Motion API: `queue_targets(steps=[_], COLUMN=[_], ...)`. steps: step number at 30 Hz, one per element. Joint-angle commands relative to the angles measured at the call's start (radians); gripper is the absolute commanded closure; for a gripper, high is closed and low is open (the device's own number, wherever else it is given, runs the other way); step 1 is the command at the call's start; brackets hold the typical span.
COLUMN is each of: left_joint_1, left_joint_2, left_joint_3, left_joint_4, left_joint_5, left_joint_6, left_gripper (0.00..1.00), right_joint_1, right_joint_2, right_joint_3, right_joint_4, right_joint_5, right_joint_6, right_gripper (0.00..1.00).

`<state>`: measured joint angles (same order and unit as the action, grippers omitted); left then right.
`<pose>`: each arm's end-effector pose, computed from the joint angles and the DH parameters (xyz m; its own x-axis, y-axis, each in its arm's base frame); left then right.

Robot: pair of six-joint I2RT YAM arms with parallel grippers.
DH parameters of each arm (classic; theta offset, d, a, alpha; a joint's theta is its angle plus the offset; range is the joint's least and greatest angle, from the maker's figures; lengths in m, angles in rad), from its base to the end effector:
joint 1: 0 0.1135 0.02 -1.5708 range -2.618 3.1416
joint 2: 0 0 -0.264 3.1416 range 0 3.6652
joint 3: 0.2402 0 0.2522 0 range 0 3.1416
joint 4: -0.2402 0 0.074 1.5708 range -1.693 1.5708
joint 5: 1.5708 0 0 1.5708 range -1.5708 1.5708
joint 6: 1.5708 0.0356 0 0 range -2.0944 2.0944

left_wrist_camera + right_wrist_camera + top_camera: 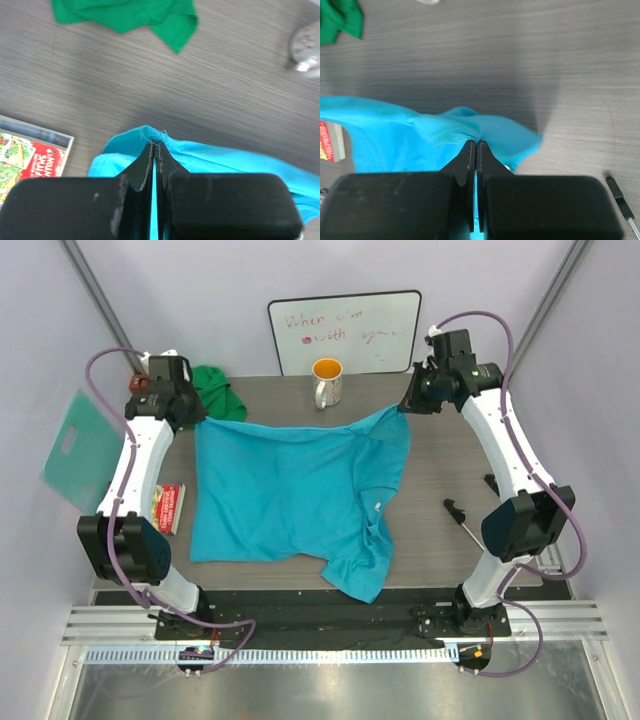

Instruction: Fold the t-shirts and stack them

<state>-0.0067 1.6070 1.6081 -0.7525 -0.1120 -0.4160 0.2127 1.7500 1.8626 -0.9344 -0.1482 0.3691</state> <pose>0.3544 0.0016 0.3629 -0.5941 -0.3976 -0.6992 -0.3445 0.9113 -0.2255 0.3685 0.0850 0.3804 -0.7784 0.1969 -0.5960 -0.0281 0.9376 0.3465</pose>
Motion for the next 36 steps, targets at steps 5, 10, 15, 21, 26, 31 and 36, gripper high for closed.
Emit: queue_targets(steps=[5, 10, 15, 21, 26, 31, 36], left_joint_1=[-0.070, -0.073, -0.073, -0.093, -0.107, -0.128, -0.151], left_joint_2=[-0.243, -0.441, -0.635, -0.757, -0.809, -0.806, -0.771], left_joint_3=[-0.037, -0.085, -0.070, 0.025, 0.111, 0.167, 0.153], left_joint_4=[0.033, 0.032, -0.044, -0.125, -0.143, -0.166, -0.179], left_joint_5=[-0.038, -0.066, -0.110, -0.236, -0.261, -0.272, -0.265], left_joint_6=[-0.044, -0.067, -0.066, -0.035, -0.055, -0.047, -0.040], left_gripper=[1.00, 1.00, 1.00, 1.00, 1.00, 1.00, 1.00], right_joint_1=[0.008, 0.008, 0.007, 0.008, 0.008, 0.008, 0.007], right_joint_2=[-0.193, -0.335, -0.483, -0.584, -0.626, -0.615, -0.600], right_joint_3=[0.092, 0.118, 0.190, 0.291, 0.362, 0.408, 0.377], right_joint_4=[0.025, 0.008, -0.021, -0.035, -0.053, -0.106, -0.118], right_joint_5=[-0.043, -0.060, -0.067, -0.083, -0.076, -0.074, -0.067], right_joint_6=[-0.005, -0.022, -0.009, 0.020, 0.034, 0.042, 0.065], right_gripper=[0.99, 0.99, 0.99, 0.99, 0.99, 0.99, 0.99])
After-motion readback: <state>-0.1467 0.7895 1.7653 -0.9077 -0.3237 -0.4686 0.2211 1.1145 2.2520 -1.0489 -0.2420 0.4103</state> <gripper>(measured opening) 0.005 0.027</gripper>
